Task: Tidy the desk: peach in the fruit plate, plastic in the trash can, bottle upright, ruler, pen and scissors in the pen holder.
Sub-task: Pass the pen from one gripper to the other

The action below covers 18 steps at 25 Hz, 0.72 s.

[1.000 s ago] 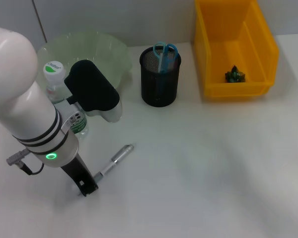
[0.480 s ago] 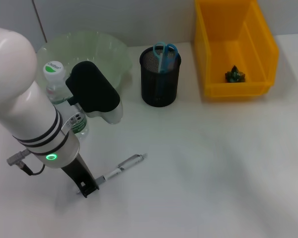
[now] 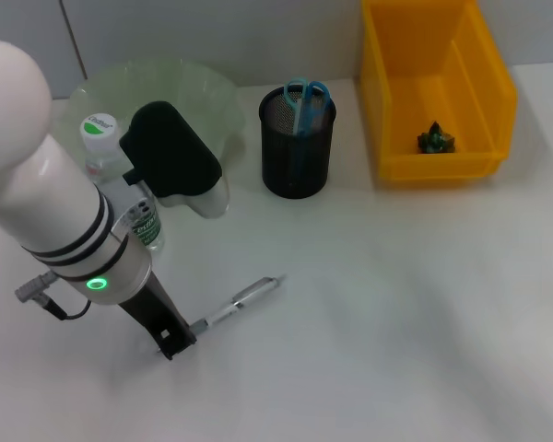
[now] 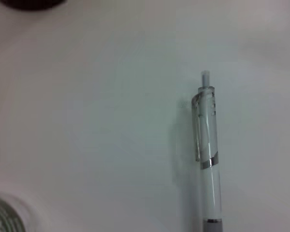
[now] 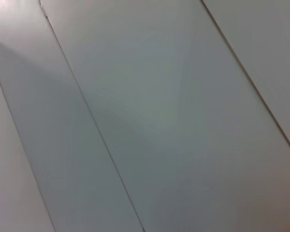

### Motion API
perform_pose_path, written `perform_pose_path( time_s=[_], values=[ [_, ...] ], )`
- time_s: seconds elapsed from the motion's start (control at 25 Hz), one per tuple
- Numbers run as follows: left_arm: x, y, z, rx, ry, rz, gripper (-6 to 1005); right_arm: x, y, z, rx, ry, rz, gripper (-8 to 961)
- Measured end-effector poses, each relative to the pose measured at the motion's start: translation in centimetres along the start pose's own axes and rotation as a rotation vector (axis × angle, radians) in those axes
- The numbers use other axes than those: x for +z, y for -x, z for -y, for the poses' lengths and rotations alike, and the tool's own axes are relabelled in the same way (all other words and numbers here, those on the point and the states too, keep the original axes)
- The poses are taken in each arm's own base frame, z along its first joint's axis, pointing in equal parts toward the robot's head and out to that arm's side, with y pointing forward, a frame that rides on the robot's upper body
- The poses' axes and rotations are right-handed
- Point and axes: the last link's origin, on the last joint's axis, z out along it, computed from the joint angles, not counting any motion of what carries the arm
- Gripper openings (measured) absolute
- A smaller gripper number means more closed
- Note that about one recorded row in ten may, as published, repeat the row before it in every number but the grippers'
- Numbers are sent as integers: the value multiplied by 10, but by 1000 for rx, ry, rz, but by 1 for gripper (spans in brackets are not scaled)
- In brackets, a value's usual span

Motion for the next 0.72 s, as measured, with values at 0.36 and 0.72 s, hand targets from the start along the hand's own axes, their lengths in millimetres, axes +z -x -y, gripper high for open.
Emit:
perform_pose_path(
  time_s=[0.36, 0.72],
  values=[
    [-12, -3, 2, -6, 13, -83, 136, -2, -4, -4, 16, -17, 40, 794],
    [-22, -10, 1, 5, 28, -177, 140, 13, -24, -23, 91, 68, 26, 775]
  ],
)
